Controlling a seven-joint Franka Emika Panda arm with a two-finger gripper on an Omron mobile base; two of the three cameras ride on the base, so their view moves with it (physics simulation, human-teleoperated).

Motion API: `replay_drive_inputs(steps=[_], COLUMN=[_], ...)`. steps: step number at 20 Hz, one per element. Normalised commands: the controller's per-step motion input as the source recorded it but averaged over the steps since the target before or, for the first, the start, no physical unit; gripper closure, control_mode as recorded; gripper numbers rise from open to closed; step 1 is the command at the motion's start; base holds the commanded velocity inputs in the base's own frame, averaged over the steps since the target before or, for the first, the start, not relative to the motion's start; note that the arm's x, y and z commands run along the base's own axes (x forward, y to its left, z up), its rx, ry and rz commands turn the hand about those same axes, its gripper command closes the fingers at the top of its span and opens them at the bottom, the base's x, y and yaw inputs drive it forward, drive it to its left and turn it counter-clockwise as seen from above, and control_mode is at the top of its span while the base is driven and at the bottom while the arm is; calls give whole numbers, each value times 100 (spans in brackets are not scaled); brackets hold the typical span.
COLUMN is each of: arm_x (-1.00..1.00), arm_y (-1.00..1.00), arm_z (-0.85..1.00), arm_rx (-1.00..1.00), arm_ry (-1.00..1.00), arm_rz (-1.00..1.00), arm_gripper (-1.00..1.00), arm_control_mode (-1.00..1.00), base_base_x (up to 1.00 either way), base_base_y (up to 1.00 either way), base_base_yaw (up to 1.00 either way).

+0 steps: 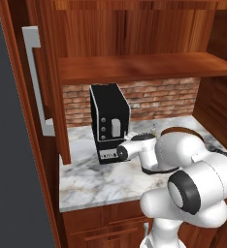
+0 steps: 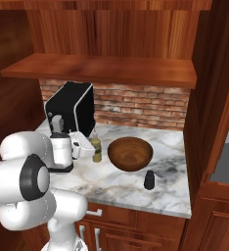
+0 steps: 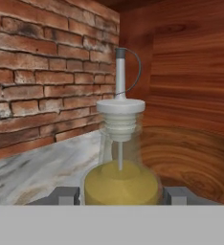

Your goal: Retrieve the bottle and the shaker from the cabinet and place them next to the mixing bowl on the counter. Then add garlic from the fridge to the mixing bowl.

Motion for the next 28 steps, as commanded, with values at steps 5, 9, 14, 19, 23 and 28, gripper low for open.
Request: replay_drive_inputs(steps=[5, 9, 14, 19, 23, 28], arm_x=[0, 0, 0, 0, 0, -2], arm_y=[0, 0, 0, 0, 0, 0], arm_z=[0, 0, 0, 0, 0, 0], arm_rx=[0, 0, 0, 0, 0, 0], arm_ry=[0, 0, 0, 0, 0, 0], arm_rz=[0, 0, 0, 0, 0, 0], arm_gripper=[100, 100, -100, -100, -100, -100], arm_control_mode=[-100, -100, -100, -100, -100, -100], base_base_x=[0, 0, 0, 0, 0, 0], base_base_y=[0, 0, 0, 0, 0, 0], base_base_yaw=[0, 0, 0, 0, 0, 0])
